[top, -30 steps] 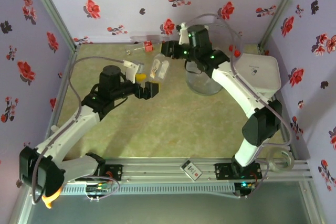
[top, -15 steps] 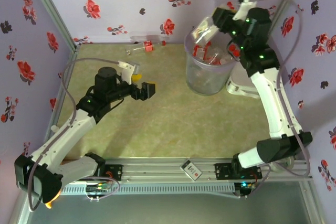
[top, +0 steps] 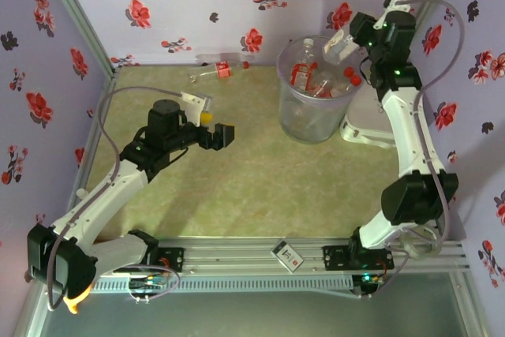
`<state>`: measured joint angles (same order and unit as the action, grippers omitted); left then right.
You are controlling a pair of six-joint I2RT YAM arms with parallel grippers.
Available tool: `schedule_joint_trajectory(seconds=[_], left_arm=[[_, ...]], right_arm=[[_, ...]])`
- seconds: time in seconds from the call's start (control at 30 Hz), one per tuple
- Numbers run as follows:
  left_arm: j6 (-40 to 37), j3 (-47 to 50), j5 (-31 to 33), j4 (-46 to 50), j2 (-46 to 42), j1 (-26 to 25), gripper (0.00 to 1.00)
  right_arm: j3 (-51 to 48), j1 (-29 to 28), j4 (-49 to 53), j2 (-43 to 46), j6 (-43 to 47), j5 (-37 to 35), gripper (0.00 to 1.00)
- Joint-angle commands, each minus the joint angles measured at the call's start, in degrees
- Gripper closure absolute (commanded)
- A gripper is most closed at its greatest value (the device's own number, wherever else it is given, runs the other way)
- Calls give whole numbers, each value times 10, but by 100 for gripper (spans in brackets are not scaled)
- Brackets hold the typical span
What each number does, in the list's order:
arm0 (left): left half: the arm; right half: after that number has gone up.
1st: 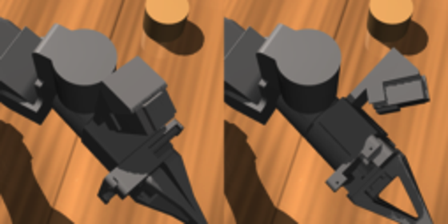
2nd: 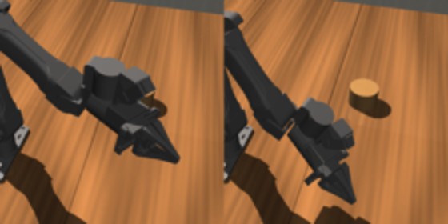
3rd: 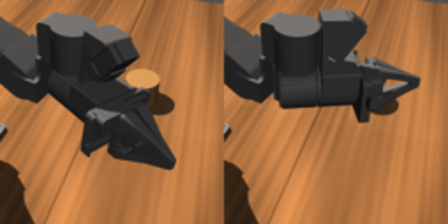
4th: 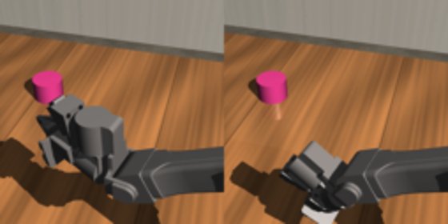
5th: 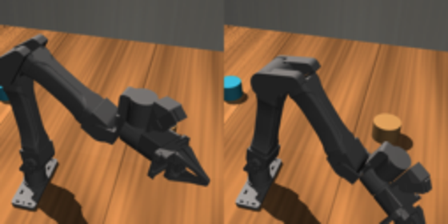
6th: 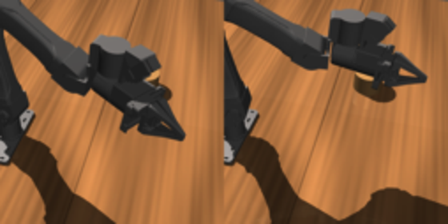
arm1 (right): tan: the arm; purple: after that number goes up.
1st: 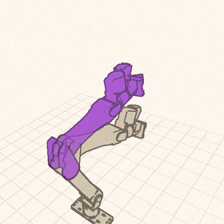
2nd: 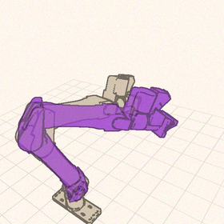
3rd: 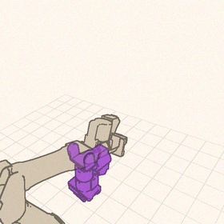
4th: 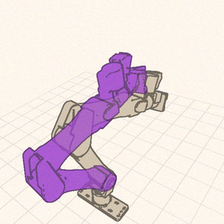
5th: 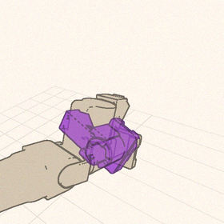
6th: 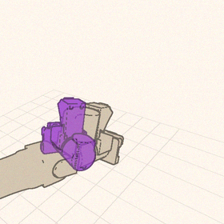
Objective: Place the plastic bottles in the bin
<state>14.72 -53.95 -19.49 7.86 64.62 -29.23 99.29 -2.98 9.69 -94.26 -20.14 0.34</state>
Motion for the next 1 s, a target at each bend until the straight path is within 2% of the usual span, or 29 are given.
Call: schedule_joint_trajectory(seconds=[0.0,0.43,0.6,0.83,0.97], left_arm=[[7,0,9,6,-2,5,0],[13,6,12,-9,7,6,0],[15,4,11,-10,14,5,0],[14,-1,11,-7,13,5,0],[13,-1,11,-4,14,5,0]], right_arm=[[20,0,-26,-23,-5,-10,74],[38,-2,-3,-115,-1,28,74],[32,-19,12,-121,24,19,74],[45,-38,13,-95,83,-44,73],[79,-35,55,-80,80,-11,72]])
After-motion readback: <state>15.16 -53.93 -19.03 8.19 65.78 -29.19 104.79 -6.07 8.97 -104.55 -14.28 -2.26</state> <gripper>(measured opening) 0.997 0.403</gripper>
